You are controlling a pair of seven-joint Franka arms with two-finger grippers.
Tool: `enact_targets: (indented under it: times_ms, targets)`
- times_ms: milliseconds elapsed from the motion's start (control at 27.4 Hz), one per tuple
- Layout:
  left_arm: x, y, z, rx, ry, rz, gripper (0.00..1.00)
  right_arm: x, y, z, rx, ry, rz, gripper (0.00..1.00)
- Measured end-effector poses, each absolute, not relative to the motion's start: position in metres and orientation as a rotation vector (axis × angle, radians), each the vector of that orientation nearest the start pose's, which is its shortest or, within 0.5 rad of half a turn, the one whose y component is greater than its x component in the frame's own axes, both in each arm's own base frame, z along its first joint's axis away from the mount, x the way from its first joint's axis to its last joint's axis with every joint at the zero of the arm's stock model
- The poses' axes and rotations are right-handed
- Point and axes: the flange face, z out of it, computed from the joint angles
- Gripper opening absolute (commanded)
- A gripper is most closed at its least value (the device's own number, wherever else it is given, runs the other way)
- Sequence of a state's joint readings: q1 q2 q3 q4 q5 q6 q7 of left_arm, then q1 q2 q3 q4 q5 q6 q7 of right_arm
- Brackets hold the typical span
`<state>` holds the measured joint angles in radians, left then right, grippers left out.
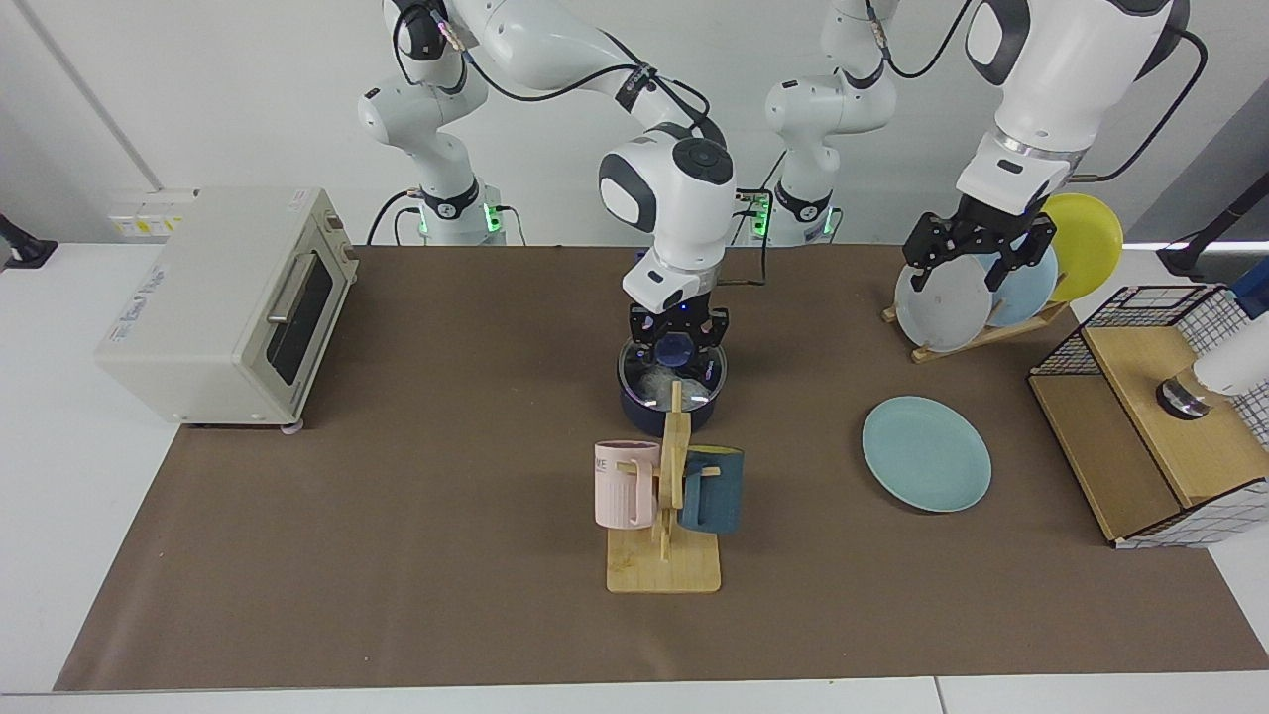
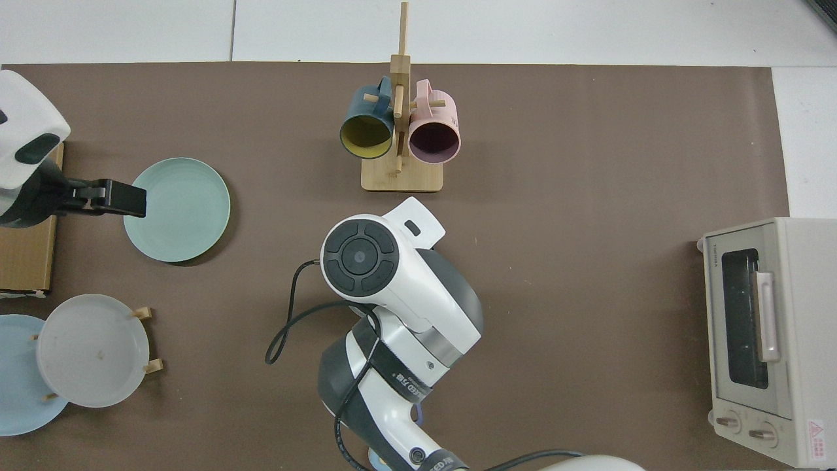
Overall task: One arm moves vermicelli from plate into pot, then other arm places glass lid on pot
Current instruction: 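Lower the glass lid onto the pot with the right gripper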
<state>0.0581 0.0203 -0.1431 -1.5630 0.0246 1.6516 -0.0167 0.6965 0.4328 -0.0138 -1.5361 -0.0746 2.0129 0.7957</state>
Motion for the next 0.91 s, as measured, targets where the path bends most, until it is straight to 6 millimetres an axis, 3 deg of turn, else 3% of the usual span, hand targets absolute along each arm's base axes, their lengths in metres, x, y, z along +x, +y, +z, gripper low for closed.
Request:
enact_targets:
  times_ms: [146, 183, 219, 584, 731, 913]
  targets:
    - [0.567, -0.045, 0.624, -3.120, 0.108, -0.108, 1.00, 0.533, 0.430, 0.410, -3.158, 0.129, -0.136, 0.81]
    - [0.567, -0.045, 0.624, -3.120, 0.108, -0.109, 1.00, 0.533, 0.430, 0.410, -3.158, 0.130, -0.136, 0.93]
    - [0.567, -0.045, 0.624, -3.120, 0.108, -0.109, 1.00, 0.533, 0.430, 0.410, -3.158, 0.131, -0.136, 0.97]
    - [0.567, -0.045, 0.624, -3.120, 0.108, -0.109, 1.00, 0.535, 0.419, 0.402, -3.193, 0.160, -0.094, 0.98]
    - [0.567, -0.045, 0.624, -3.120, 0.108, -0.109, 1.00, 0.537, 0.415, 0.417, -3.195, 0.176, -0.094, 0.98]
    - [0.567, -0.045, 0.624, -3.120, 0.108, -0.109, 1.00, 0.545, 0.396, 0.455, -3.178, 0.230, -0.122, 0.98]
